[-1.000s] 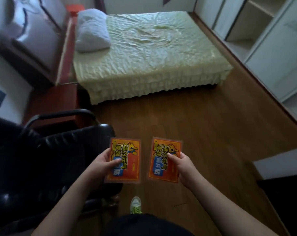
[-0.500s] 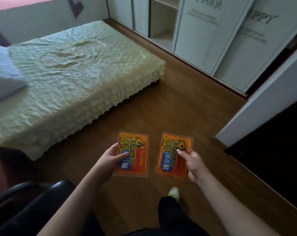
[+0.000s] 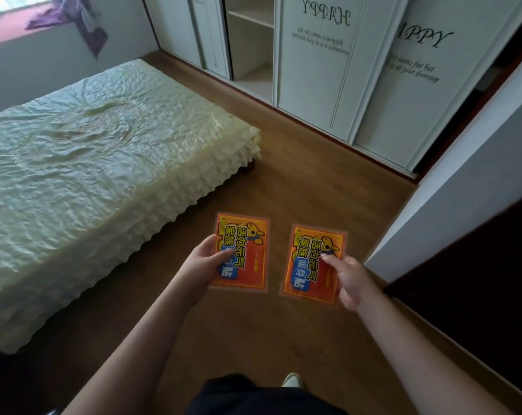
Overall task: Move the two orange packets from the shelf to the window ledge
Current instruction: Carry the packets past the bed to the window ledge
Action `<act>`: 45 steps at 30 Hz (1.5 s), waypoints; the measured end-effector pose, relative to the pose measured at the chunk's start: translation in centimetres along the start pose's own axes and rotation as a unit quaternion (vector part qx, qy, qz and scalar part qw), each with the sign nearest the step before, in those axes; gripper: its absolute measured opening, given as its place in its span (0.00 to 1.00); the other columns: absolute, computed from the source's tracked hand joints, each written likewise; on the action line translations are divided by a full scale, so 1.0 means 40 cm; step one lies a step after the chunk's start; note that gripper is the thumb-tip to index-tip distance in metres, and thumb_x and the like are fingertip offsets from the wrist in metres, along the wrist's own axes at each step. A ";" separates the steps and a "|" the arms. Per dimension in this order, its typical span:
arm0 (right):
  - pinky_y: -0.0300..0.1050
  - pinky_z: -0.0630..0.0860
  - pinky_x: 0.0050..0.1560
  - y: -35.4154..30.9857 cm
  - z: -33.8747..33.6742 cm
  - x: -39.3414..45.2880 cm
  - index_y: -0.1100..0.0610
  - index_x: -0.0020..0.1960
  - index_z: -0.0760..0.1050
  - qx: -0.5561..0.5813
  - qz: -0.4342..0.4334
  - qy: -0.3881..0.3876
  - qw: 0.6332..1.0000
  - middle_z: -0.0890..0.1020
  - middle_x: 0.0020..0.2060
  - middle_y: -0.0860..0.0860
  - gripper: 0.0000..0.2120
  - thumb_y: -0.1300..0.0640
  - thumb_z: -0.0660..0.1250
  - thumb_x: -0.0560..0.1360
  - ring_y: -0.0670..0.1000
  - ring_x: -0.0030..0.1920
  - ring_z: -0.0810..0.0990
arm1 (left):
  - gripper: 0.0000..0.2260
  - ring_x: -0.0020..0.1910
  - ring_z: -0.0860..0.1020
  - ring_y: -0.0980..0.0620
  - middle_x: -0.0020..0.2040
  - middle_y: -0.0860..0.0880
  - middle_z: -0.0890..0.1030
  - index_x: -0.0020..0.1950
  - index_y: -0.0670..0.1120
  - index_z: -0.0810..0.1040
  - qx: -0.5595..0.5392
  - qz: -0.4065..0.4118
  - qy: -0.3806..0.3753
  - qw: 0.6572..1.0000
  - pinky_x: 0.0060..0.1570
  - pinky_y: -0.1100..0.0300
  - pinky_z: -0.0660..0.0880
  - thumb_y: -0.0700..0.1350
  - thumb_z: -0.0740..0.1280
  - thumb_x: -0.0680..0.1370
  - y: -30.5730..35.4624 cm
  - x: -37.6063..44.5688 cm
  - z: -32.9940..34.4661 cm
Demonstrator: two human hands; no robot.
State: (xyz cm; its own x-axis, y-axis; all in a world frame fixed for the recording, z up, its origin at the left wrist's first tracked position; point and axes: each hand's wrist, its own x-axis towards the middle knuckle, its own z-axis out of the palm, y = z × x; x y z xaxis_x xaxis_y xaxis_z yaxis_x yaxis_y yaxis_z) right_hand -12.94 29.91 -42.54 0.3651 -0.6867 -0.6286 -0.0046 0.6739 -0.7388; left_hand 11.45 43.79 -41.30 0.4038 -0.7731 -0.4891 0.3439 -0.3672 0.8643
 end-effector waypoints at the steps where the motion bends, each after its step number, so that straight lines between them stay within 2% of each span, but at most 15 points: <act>1: 0.54 0.78 0.42 -0.028 0.002 0.022 0.61 0.62 0.73 0.002 -0.001 -0.007 1.000 0.82 0.46 0.58 0.12 0.63 0.63 0.79 0.56 0.44 0.82 | 0.14 0.51 0.84 0.41 0.53 0.42 0.85 0.60 0.47 0.76 0.003 0.000 -0.001 1.000 0.53 0.42 0.79 0.42 0.70 0.75 0.018 0.030 0.013; 9: 0.53 0.79 0.41 -0.187 0.022 0.230 0.57 0.55 0.76 0.011 0.008 -0.014 1.000 0.84 0.43 0.56 0.07 0.63 0.62 0.79 0.55 0.43 0.83 | 0.14 0.50 0.84 0.41 0.52 0.42 0.85 0.61 0.48 0.76 0.007 -0.020 -0.011 1.000 0.53 0.41 0.79 0.41 0.69 0.76 0.119 0.303 0.037; 17: 0.52 0.80 0.39 -0.377 0.120 0.489 0.59 0.61 0.74 -0.004 0.010 0.000 1.000 0.84 0.46 0.57 0.11 0.62 0.63 0.79 0.56 0.45 0.83 | 0.14 0.51 0.84 0.39 0.54 0.40 0.85 0.62 0.46 0.75 -0.013 -0.044 -0.053 0.998 0.56 0.38 0.77 0.40 0.68 0.77 0.262 0.642 0.003; 22: 0.52 0.81 0.39 -0.491 0.189 0.607 0.60 0.62 0.74 -0.001 -0.009 0.004 1.000 0.86 0.43 0.56 0.12 0.62 0.63 0.79 0.55 0.43 0.84 | 0.11 0.48 0.85 0.42 0.51 0.43 0.86 0.60 0.46 0.76 0.006 -0.026 -0.063 0.998 0.50 0.43 0.80 0.40 0.66 0.78 0.382 0.807 -0.003; 24: 0.54 0.80 0.41 -0.525 0.206 0.651 0.60 0.63 0.73 0.003 -0.006 0.001 1.000 0.85 0.46 0.58 0.13 0.62 0.63 0.79 0.56 0.45 0.84 | 0.11 0.48 0.85 0.44 0.50 0.45 0.86 0.60 0.48 0.76 0.017 -0.017 -0.065 0.998 0.48 0.45 0.80 0.41 0.66 0.79 0.413 0.867 0.008; 27: 0.55 0.80 0.43 -0.580 0.218 0.726 0.60 0.65 0.72 0.003 -0.005 0.001 1.000 0.84 0.51 0.60 0.15 0.61 0.63 0.79 0.58 0.48 0.83 | 0.12 0.50 0.85 0.43 0.53 0.45 0.86 0.61 0.48 0.75 0.019 -0.017 -0.075 0.997 0.50 0.44 0.80 0.42 0.66 0.79 0.448 0.958 0.031; 32: 0.54 0.81 0.38 -0.676 0.209 0.891 0.57 0.62 0.73 0.022 0.000 0.001 1.000 0.84 0.48 0.59 0.12 0.61 0.63 0.79 0.57 0.45 0.84 | 0.12 0.51 0.84 0.42 0.53 0.44 0.86 0.60 0.50 0.76 0.026 -0.039 -0.065 0.997 0.56 0.38 0.77 0.44 0.68 0.77 0.502 1.141 0.067; 36: 0.57 0.82 0.43 -0.762 0.180 1.054 0.57 0.59 0.76 0.021 0.003 0.005 1.000 0.87 0.43 0.57 0.10 0.61 0.64 0.78 0.57 0.43 0.85 | 0.15 0.53 0.83 0.39 0.54 0.42 0.85 0.61 0.49 0.76 0.022 -0.052 -0.055 0.997 0.57 0.36 0.76 0.43 0.70 0.75 0.574 1.295 0.121; 38: 0.60 0.81 0.46 -0.827 0.169 1.134 0.57 0.59 0.76 0.013 0.009 0.000 1.000 0.86 0.46 0.58 0.10 0.60 0.65 0.78 0.58 0.46 0.85 | 0.15 0.53 0.83 0.38 0.54 0.41 0.84 0.61 0.48 0.76 0.014 -0.057 -0.051 0.997 0.58 0.36 0.75 0.42 0.70 0.75 0.620 1.363 0.157; 41: 0.59 0.81 0.45 -0.940 0.153 1.238 0.55 0.57 0.77 0.013 0.009 -0.011 1.000 0.86 0.45 0.58 0.09 0.61 0.65 0.77 0.58 0.45 0.85 | 0.16 0.53 0.83 0.38 0.55 0.39 0.84 0.62 0.46 0.76 0.012 -0.067 -0.048 0.997 0.58 0.36 0.76 0.41 0.70 0.75 0.695 1.457 0.214; 45: 0.61 0.80 0.47 -1.090 0.130 1.368 0.56 0.57 0.76 -0.010 0.011 -0.025 1.000 0.86 0.45 0.59 0.09 0.60 0.66 0.77 0.60 0.47 0.84 | 0.13 0.47 0.84 0.42 0.51 0.41 0.85 0.61 0.45 0.76 -0.004 -0.060 -0.042 0.997 0.51 0.43 0.80 0.39 0.68 0.76 0.785 1.576 0.280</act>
State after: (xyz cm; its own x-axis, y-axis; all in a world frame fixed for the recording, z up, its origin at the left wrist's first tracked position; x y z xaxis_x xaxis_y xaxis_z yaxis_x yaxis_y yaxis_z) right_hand 12.10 -35.63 -43.45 0.4107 -0.6574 -0.6318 -0.0304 0.6827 -0.7301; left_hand 38.23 -22.28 -43.68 0.2876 -0.7647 -0.5766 0.3916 -0.4555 0.7995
